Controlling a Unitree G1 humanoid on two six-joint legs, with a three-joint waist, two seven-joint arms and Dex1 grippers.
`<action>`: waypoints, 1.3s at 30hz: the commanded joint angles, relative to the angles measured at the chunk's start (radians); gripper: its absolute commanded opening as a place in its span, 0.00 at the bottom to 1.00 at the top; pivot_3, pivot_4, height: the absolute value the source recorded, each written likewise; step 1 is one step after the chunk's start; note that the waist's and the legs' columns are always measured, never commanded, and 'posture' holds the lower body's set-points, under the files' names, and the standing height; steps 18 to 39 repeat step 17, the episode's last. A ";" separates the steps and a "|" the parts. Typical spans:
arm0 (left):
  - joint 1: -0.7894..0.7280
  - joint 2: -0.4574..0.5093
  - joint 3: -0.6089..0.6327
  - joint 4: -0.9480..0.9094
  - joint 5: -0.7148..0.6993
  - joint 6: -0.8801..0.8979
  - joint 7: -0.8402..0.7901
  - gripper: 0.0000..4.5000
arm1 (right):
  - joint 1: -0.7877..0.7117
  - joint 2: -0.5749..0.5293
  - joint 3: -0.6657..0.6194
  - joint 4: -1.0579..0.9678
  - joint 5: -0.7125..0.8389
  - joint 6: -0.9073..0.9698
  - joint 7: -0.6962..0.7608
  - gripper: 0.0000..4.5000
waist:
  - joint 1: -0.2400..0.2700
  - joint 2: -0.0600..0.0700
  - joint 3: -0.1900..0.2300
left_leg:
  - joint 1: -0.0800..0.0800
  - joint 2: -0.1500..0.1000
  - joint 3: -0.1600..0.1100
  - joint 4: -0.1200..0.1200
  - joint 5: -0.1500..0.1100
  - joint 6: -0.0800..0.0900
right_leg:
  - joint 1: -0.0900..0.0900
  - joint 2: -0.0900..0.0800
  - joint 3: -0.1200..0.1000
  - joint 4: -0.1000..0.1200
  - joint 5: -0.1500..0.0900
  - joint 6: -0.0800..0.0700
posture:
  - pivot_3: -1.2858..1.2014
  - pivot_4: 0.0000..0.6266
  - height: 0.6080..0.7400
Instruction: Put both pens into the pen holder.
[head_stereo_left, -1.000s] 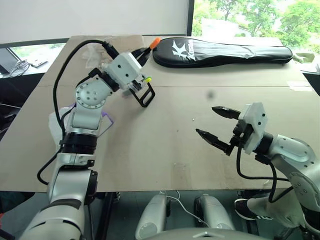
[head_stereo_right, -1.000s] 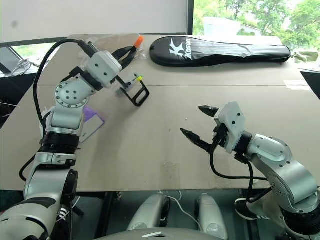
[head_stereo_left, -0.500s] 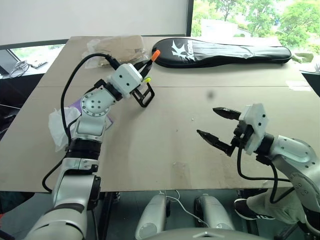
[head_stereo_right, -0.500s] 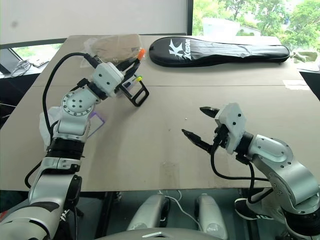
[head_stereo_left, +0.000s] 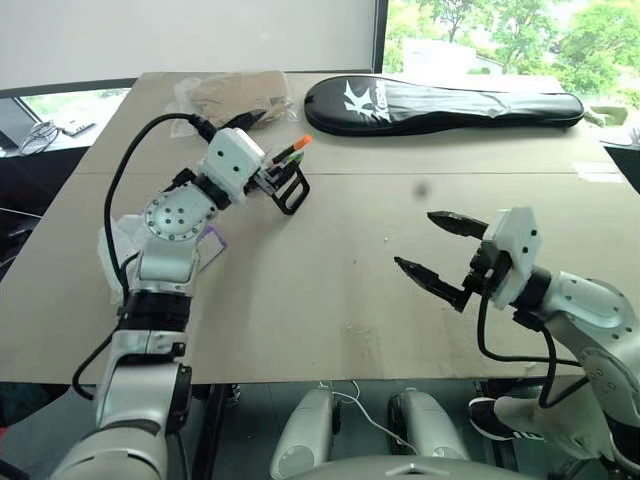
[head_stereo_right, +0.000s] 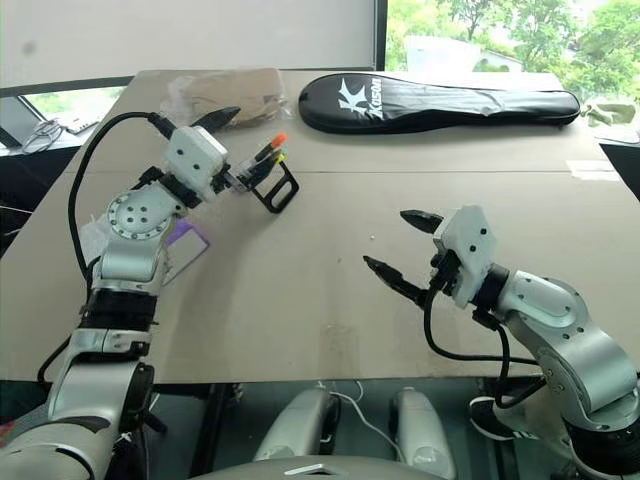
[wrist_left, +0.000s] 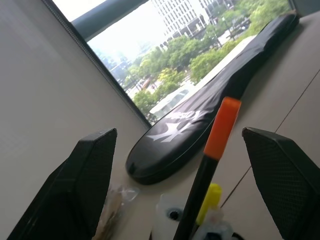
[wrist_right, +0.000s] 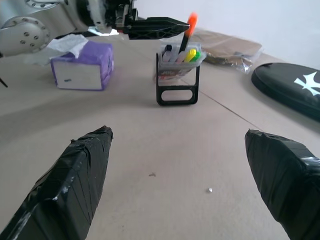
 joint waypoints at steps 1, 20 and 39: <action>0.093 0.016 0.042 -0.258 -0.221 0.211 -0.043 0.88 | 0.016 0.002 -0.033 -0.037 -0.003 -0.043 -0.006 1.00 | -0.004 0.000 0.000 | 0.000 0.000 0.000 0.000 0.000 0.000 | 0.000 0.000 0.001 0.000 0.000 0.000 | 0.52 0.24 1.00; 0.576 0.133 0.089 -0.550 -0.355 0.702 0.022 0.88 | 0.301 -0.121 -0.220 -0.007 -0.041 0.051 -0.027 1.00 | -0.015 0.001 -0.001 | 0.008 0.001 0.002 -0.002 -0.001 0.001 | 0.007 0.001 0.005 0.000 -0.001 0.000 | 0.52 0.24 1.00; 0.576 0.133 0.089 -0.550 -0.355 0.702 0.022 0.88 | 0.301 -0.121 -0.220 -0.007 -0.041 0.051 -0.027 1.00 | -0.015 0.001 -0.001 | 0.008 0.001 0.002 -0.002 -0.001 0.001 | 0.007 0.001 0.005 0.000 -0.001 0.000 | 0.52 0.24 1.00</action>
